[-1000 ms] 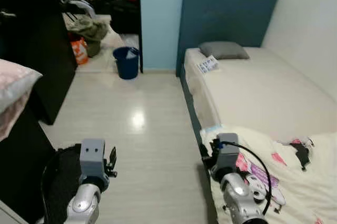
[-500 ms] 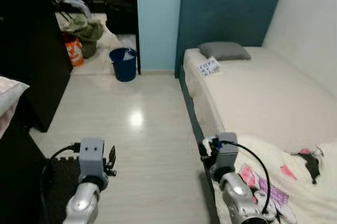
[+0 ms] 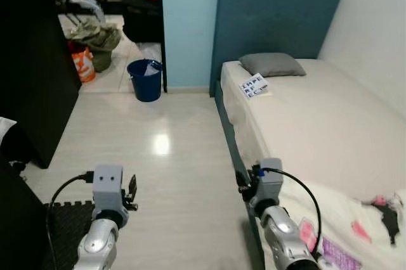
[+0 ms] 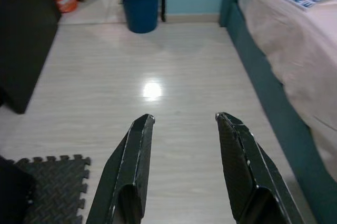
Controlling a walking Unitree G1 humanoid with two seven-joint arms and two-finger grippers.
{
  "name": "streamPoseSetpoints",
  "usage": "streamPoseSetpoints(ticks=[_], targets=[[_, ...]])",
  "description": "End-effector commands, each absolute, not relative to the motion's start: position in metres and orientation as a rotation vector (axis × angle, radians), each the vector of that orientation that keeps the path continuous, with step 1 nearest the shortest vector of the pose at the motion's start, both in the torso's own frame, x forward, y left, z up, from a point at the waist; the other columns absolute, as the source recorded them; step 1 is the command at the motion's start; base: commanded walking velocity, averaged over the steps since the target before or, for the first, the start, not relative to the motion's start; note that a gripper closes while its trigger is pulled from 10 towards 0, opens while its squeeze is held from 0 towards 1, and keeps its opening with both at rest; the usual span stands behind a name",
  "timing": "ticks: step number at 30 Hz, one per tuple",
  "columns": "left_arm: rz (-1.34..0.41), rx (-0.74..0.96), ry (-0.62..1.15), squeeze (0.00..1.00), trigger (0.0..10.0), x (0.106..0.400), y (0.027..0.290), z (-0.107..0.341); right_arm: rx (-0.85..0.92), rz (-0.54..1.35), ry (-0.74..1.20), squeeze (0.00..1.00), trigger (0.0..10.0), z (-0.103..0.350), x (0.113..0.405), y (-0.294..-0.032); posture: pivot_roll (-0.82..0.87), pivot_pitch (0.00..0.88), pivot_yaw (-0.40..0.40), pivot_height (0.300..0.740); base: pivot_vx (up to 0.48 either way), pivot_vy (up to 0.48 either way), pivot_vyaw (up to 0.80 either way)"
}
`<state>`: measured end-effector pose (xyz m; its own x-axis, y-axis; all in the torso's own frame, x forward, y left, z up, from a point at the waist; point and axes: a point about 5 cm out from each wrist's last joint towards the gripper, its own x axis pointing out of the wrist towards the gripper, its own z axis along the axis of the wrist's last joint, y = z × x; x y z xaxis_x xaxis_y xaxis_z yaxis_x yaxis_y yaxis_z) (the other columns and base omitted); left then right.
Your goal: Clean up the room
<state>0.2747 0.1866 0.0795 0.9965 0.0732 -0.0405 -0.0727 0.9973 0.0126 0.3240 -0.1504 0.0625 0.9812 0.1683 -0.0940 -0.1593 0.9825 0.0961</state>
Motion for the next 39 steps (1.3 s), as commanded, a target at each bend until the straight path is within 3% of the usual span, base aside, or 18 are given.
streamPoseSetpoints(ticks=[1, 39], targets=[[0.089, 0.01, 0.056, 0.0, 10.0, 0.2709, 0.1907, 0.0758, 0.102, 0.177, 0.129, 0.0, 10.0, 0.0546, 0.319, -0.1454, 0.01, 0.073, -0.061, 0.74, 0.33, 0.0, 0.0], [0.083, 0.015, 0.059, 0.0, 10.0, 0.2698, 0.1898, 0.0742, 0.094, 0.168, 0.128, 0.0, 10.0, 0.054, 0.319, -0.1476, 0.0, 0.055, -0.059, 0.74, 0.332, 0.0, 0.0]])
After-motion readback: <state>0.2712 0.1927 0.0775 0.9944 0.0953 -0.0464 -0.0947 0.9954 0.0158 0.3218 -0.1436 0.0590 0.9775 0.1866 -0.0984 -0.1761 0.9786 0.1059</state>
